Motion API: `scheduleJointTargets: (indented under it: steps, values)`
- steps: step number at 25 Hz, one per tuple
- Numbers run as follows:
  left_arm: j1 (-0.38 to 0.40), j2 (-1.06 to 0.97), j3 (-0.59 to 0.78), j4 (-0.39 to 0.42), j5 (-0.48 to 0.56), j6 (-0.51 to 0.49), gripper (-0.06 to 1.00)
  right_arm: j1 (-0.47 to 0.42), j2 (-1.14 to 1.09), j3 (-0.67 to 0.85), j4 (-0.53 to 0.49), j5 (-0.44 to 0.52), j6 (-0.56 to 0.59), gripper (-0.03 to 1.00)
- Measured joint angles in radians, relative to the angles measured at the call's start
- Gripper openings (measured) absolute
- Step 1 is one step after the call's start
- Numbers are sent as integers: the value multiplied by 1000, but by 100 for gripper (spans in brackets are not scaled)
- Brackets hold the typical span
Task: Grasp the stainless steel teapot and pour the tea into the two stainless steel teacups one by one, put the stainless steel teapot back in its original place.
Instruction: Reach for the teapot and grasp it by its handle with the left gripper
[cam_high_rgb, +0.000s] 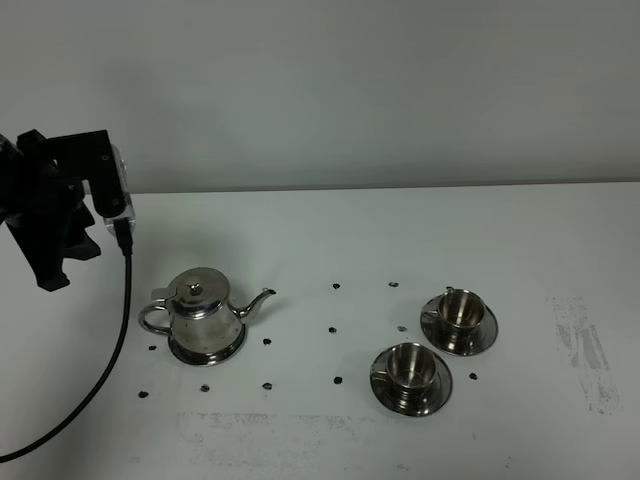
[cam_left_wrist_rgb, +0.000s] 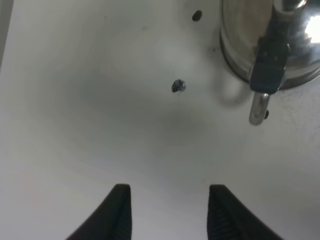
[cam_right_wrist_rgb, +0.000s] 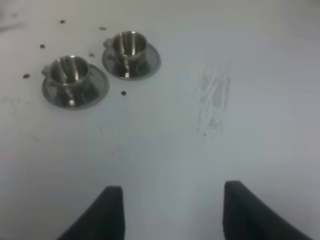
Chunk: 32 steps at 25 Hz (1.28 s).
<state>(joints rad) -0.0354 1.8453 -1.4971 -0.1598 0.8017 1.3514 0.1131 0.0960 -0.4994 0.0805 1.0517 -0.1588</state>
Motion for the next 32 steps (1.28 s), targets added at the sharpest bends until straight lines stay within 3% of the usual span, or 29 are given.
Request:
scheduleJointTargets:
  steps: [15,23,32]
  values:
    - [-53,95,-1,11,76,26,42,-4,-92,12,-18,25,28,46]
    - [-53,107,-1,19,90,26,42,-117,-92,12,-15,25,28,46]
    - [-53,107,-1,-8,86,26,42,-127,-92,12,-15,25,29,46]
